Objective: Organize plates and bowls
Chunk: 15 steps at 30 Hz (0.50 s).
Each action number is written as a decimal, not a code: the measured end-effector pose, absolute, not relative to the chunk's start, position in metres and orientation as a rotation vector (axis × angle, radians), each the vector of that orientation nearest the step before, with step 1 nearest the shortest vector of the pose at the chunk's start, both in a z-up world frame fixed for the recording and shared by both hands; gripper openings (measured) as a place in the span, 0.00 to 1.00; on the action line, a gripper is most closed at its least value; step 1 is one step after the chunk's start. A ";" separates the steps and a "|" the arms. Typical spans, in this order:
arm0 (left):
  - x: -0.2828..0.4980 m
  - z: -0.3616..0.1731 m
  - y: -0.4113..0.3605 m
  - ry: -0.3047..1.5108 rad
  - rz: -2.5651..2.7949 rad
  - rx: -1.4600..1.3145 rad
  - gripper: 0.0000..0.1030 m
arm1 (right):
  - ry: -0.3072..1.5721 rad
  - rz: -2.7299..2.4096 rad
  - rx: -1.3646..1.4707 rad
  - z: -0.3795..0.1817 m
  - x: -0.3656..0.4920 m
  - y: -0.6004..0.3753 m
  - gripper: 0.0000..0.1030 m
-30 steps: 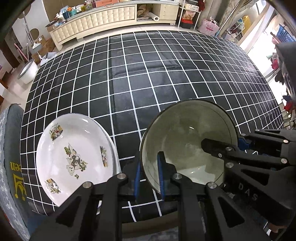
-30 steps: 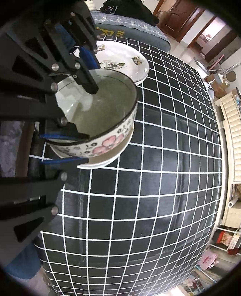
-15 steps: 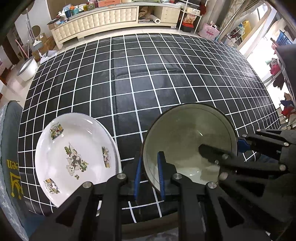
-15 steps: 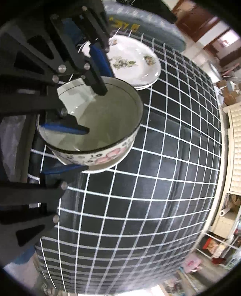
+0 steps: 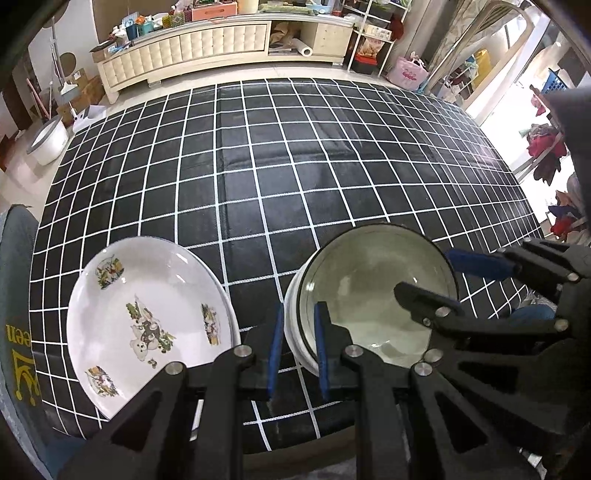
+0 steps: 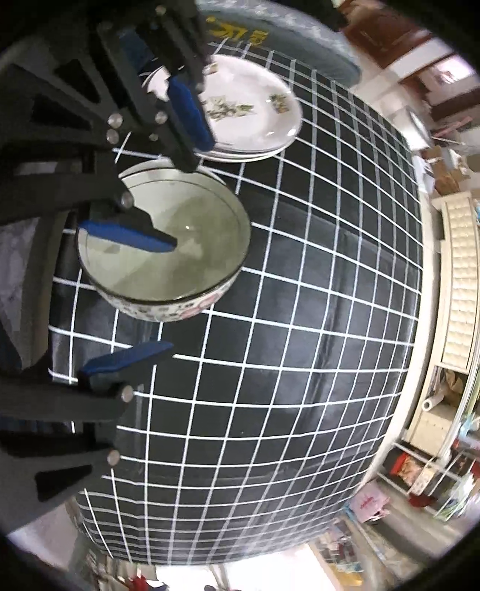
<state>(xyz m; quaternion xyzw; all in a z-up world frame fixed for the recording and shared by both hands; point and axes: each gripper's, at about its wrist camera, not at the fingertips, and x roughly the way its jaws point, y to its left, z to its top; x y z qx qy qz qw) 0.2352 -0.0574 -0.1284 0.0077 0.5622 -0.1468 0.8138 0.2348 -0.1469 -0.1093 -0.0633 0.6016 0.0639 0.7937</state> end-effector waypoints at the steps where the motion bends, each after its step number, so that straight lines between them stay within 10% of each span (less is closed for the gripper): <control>1: 0.235 -0.130 -0.058 1.203 -0.314 0.017 0.13 | 1.292 0.128 -0.130 -0.109 0.236 -0.148 0.53; 15: 0.236 -0.147 -0.056 1.214 -0.285 0.023 0.18 | 1.307 0.116 0.071 -0.132 0.238 -0.193 0.73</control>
